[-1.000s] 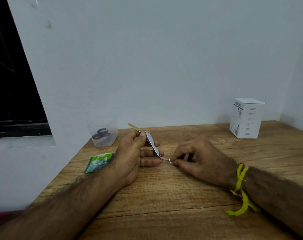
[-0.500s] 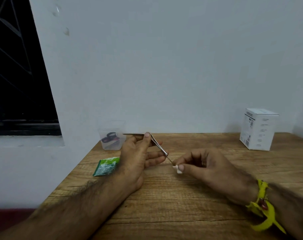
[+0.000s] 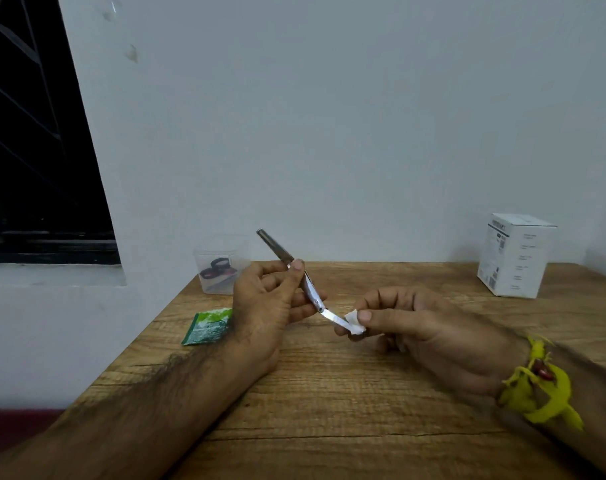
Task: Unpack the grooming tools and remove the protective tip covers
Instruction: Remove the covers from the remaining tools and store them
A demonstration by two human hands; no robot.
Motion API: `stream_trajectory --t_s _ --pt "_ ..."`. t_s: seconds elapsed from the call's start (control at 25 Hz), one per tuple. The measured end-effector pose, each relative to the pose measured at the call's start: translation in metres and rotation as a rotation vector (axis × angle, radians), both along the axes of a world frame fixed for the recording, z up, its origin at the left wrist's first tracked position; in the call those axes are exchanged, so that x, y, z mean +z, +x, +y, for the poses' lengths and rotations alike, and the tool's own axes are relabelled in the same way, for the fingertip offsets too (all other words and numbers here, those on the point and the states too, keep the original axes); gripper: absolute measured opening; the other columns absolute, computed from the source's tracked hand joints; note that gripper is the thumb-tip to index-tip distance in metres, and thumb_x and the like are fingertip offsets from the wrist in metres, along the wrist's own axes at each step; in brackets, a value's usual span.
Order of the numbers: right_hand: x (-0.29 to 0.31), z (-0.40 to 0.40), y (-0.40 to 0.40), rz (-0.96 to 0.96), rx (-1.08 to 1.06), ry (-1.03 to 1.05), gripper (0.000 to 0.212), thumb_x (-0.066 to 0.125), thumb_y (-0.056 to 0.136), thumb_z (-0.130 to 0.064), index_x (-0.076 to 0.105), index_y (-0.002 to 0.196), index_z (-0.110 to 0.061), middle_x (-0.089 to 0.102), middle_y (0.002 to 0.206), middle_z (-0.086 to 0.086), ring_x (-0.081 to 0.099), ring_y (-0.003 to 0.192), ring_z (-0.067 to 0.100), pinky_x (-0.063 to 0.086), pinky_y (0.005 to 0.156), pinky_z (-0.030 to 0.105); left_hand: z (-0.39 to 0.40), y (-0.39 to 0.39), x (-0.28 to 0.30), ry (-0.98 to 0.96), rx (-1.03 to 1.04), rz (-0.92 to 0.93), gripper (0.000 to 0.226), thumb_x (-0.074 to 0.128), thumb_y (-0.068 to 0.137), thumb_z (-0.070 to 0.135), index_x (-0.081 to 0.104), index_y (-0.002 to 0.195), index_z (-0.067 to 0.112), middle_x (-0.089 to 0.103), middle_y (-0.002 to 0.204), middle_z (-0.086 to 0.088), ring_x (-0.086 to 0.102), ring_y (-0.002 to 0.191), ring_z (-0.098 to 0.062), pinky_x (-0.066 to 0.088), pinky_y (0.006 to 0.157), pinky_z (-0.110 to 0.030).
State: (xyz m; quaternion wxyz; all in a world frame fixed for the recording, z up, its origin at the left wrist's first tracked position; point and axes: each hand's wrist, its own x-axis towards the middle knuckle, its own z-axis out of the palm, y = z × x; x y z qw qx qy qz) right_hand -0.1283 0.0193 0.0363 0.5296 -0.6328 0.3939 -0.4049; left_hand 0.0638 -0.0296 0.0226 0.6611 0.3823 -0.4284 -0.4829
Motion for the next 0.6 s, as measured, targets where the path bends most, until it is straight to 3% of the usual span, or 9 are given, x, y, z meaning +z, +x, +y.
stream_trajectory --t_s 0.2,0.4,0.6 --pt "0.0031 -0.0008 -0.0013 -0.208 0.136 0.204 0.007 0.073 0.081 -0.022 0.075 0.088 -0.021 0.070 0.119 0.021 0.068 0.105 0.026 0.051 0.073 0.032 -0.0009 0.0017 -0.0010 -0.003 0.010 -0.001 0.024 0.072 0.092 0.018 0.065 0.109 0.002 0.078 0.083 -0.011 0.077 0.070 -0.025 0.058 0.053 -0.026" --pt "0.0031 -0.0052 -0.0047 -0.411 0.001 0.233 0.019 0.065 0.087 -0.020 0.064 0.105 -0.015 0.069 0.123 0.018 0.069 0.110 0.028 0.055 0.077 0.035 -0.0007 0.0031 -0.0011 -0.012 0.045 0.030 0.027 0.077 0.088 0.018 0.064 0.101 -0.001 0.078 0.080 -0.013 0.077 0.067 -0.024 0.059 0.053 -0.026" --pt "0.0033 -0.0094 -0.0059 -0.503 -0.139 0.197 0.010 0.061 0.091 -0.014 0.065 0.099 -0.011 0.071 0.119 0.018 0.070 0.107 0.034 0.061 0.083 0.038 -0.0016 0.0019 -0.0029 -0.049 0.078 0.012 0.025 0.080 0.084 0.016 0.064 0.096 0.001 0.077 0.075 -0.012 0.076 0.063 -0.024 0.059 0.052 -0.026"
